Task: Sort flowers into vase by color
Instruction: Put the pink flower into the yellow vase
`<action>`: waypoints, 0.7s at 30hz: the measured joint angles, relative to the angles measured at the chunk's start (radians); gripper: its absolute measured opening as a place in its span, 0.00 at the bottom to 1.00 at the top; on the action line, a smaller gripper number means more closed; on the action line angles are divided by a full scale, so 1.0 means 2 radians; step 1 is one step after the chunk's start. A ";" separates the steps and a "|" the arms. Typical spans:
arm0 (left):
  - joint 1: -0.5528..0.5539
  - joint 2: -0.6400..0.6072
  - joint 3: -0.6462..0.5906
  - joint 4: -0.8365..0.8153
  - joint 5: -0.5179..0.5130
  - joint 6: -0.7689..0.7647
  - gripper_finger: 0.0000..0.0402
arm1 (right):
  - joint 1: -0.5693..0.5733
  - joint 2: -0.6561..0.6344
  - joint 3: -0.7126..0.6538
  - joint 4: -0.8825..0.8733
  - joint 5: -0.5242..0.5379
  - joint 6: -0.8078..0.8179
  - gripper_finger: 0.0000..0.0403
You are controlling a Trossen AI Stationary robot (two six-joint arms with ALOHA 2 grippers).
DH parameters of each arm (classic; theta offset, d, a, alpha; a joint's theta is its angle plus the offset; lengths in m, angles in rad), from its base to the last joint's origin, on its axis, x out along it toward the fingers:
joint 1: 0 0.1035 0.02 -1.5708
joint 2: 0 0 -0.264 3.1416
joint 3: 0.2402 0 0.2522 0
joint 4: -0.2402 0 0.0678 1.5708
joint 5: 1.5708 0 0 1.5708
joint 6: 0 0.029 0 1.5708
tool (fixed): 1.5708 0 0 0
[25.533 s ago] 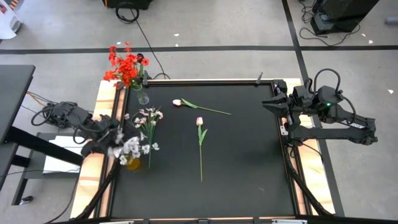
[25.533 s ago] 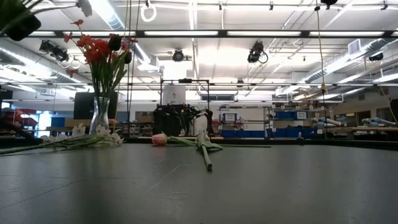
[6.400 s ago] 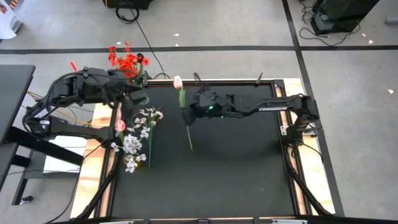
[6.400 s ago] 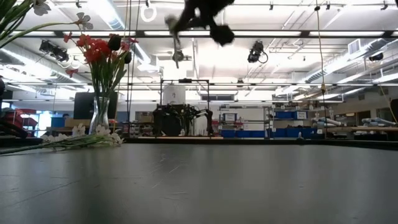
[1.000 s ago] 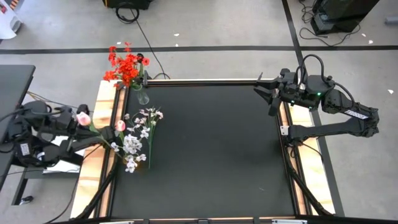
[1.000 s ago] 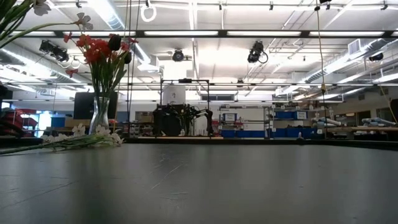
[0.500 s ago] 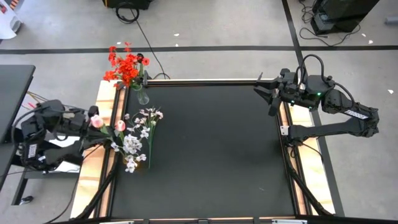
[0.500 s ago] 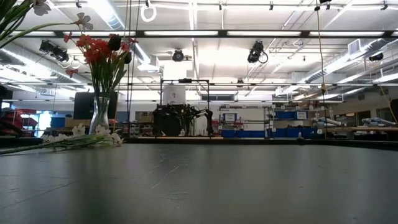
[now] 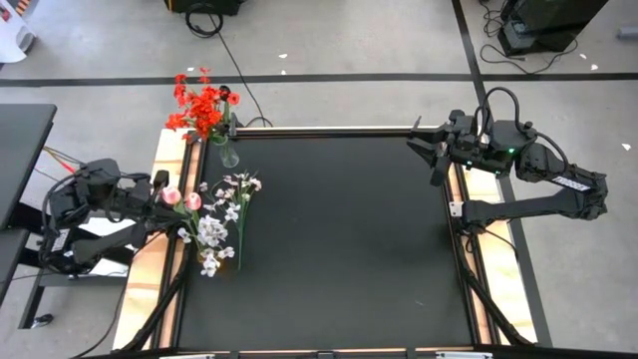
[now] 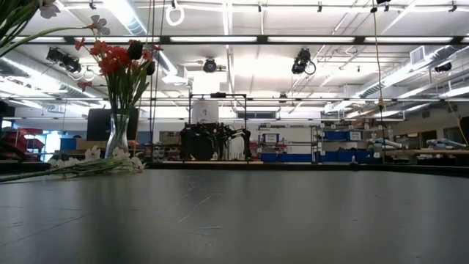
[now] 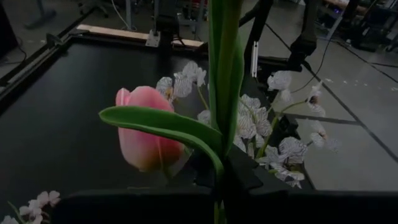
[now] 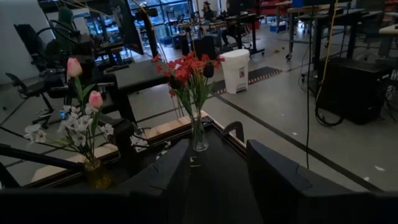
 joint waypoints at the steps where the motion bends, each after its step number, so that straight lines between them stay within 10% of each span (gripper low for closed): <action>1: 0.000 0.000 -0.001 0.001 0.000 -0.001 0.02 | 0.000 0.000 0.000 0.000 0.000 0.000 0.41; 21: 0.000 -0.030 -0.012 -0.033 0.039 -0.048 0.57 | 0.000 0.000 0.000 0.000 0.000 0.000 0.41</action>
